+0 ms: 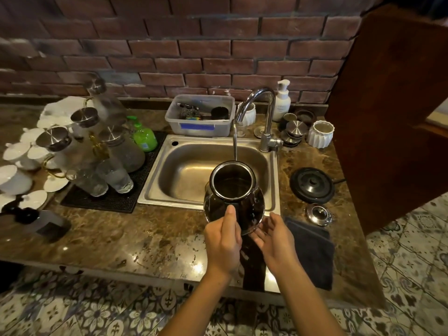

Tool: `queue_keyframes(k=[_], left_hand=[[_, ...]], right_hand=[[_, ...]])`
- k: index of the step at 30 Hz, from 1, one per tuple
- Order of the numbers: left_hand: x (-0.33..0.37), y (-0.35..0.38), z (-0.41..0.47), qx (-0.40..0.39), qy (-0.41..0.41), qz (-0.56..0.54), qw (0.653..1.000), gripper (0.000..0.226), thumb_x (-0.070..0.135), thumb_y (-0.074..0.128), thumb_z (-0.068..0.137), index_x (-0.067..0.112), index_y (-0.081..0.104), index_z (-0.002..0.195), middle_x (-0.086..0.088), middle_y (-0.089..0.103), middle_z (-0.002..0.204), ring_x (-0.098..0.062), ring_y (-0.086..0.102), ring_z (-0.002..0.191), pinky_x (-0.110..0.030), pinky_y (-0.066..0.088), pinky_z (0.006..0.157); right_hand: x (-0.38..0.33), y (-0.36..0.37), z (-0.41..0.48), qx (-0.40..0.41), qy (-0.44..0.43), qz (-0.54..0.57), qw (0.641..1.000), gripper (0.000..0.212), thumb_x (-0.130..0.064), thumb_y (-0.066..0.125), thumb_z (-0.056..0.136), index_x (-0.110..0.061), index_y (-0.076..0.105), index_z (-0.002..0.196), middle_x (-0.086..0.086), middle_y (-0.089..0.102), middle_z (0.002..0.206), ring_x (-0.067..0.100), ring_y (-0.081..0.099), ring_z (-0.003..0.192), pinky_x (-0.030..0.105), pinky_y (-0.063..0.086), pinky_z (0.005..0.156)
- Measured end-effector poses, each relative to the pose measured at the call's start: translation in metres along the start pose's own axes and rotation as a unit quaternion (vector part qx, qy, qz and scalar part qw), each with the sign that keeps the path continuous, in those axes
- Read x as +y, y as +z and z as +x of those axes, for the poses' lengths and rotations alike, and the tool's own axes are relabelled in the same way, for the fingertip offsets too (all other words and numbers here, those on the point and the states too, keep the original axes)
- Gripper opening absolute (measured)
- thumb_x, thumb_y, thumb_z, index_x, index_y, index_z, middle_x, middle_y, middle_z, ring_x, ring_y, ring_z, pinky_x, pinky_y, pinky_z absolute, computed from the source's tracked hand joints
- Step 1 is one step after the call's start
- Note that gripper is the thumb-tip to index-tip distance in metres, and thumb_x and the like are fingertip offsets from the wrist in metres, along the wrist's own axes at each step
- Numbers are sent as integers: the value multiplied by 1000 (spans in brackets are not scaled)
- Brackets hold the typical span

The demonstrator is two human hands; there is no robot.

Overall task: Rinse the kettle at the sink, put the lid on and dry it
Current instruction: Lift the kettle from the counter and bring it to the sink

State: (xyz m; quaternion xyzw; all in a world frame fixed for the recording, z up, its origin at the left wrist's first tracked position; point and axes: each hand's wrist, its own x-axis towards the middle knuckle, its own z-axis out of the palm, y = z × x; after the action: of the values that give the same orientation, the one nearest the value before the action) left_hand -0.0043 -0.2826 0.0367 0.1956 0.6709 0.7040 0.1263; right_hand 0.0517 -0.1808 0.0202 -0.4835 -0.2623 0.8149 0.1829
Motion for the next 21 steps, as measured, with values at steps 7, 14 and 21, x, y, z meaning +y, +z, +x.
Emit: queue_keyframes(k=[7,14,21], left_hand=[[-15,10,29,41,-18,29,999,61,49,41,101,26,49,45,3,43,41,-21,42,38,-31,33,45],[-20,13,64,71,-23,58,996,61,46,42,100,25,47,44,4,44,41,-25,42,39,-30,35,45],[-53,10,100,94,-30,77,992,60,36,41,103,23,48,45,4,44,41,-17,44,38,-26,37,46]], right_hand=[[-13,18,39,-27,32,-34,999,35,-26,46,106,-1,63,122,20,72,118,31,69,113,46,52,103],[-17,39,76,-30,56,-51,997,34,-30,45,106,-6,67,115,15,76,110,28,71,106,36,56,80],[-9,60,123,-22,75,-55,995,34,-32,46,106,-4,66,111,14,77,102,27,72,102,34,57,77]])
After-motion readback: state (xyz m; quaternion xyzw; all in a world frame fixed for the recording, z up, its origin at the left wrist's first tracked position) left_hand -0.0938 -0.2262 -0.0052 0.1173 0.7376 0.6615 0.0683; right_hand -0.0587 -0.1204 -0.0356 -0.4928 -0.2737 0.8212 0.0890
